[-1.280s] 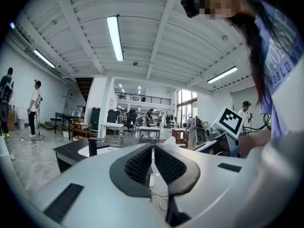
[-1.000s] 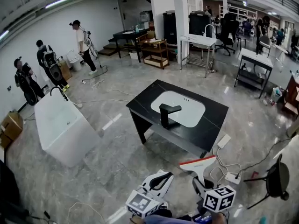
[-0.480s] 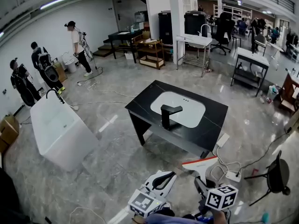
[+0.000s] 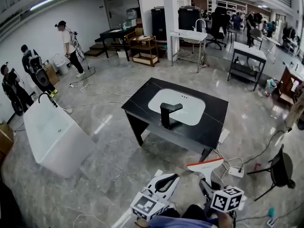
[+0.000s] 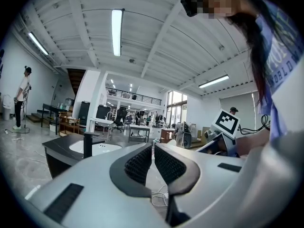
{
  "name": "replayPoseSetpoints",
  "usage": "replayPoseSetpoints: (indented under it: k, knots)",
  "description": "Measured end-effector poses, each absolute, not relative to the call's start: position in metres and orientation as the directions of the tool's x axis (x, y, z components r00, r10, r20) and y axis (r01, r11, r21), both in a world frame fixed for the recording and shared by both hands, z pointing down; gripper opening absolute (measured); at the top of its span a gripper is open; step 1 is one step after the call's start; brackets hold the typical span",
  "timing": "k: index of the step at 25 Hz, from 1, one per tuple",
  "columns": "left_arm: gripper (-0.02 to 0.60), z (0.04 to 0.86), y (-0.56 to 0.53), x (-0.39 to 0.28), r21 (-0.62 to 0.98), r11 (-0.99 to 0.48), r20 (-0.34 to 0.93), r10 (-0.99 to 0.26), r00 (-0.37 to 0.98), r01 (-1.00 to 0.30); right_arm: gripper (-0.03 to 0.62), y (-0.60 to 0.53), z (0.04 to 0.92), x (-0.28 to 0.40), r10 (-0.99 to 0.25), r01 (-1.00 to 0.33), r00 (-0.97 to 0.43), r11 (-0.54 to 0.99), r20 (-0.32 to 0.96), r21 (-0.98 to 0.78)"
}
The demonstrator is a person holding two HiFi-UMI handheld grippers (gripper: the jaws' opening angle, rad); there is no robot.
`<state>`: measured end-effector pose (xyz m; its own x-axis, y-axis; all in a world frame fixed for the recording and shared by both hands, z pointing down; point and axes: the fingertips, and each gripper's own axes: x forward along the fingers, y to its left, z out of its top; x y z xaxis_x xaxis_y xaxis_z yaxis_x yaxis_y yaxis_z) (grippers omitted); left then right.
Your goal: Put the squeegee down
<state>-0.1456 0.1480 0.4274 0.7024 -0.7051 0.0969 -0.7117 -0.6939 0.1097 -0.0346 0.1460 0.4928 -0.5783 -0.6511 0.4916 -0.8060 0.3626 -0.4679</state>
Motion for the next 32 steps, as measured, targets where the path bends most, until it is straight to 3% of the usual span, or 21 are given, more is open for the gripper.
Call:
replayPoseSetpoints:
  k: [15, 32]
  knots:
    - [0.014, 0.443, 0.08, -0.105, 0.145, -0.709, 0.131, -0.678, 0.723, -0.69, 0.052, 0.082, 0.511, 0.005, -0.642, -0.807, -0.57, 0.321, 0.513, -0.495]
    - [0.014, 0.441, -0.061, -0.001, 0.102, -0.615, 0.184, -0.761, 0.623, -0.782, 0.049, -0.077, 0.514, 0.121, -0.588, -0.752, -0.648, 0.394, 0.484, -0.529]
